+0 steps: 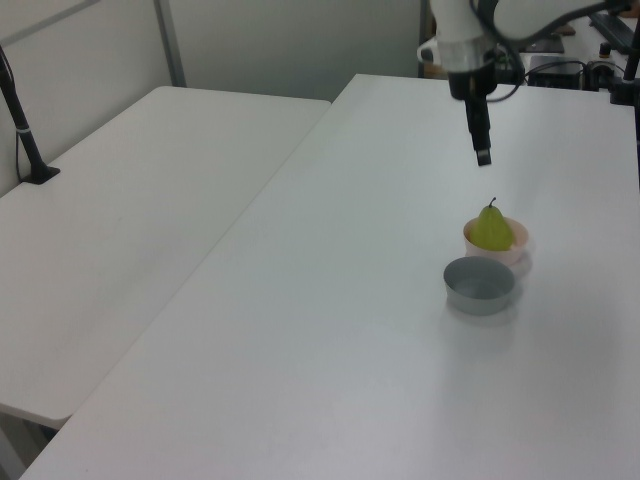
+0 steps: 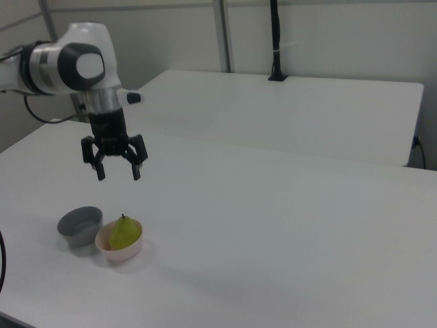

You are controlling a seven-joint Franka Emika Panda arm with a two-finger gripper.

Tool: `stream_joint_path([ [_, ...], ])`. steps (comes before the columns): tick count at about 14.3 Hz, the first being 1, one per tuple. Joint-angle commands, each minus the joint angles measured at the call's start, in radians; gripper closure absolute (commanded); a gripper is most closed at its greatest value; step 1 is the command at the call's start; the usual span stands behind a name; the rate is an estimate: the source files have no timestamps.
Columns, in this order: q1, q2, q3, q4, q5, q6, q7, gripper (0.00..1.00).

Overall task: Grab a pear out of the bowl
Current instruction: 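Move the open gripper over the green pear in the pink bowl, then lower the gripper around the pear and close on it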

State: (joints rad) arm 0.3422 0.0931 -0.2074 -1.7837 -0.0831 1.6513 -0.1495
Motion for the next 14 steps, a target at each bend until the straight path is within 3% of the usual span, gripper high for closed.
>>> stream_joint_path([
  [1,0.023,0.071,-0.001,-0.029,0.003,-0.004,-0.079,0.00],
  [5,0.060,0.158,-0.001,-0.052,-0.007,0.047,-0.082,0.00],
  [14,0.064,0.180,0.003,-0.108,-0.055,0.070,-0.153,0.16],
])
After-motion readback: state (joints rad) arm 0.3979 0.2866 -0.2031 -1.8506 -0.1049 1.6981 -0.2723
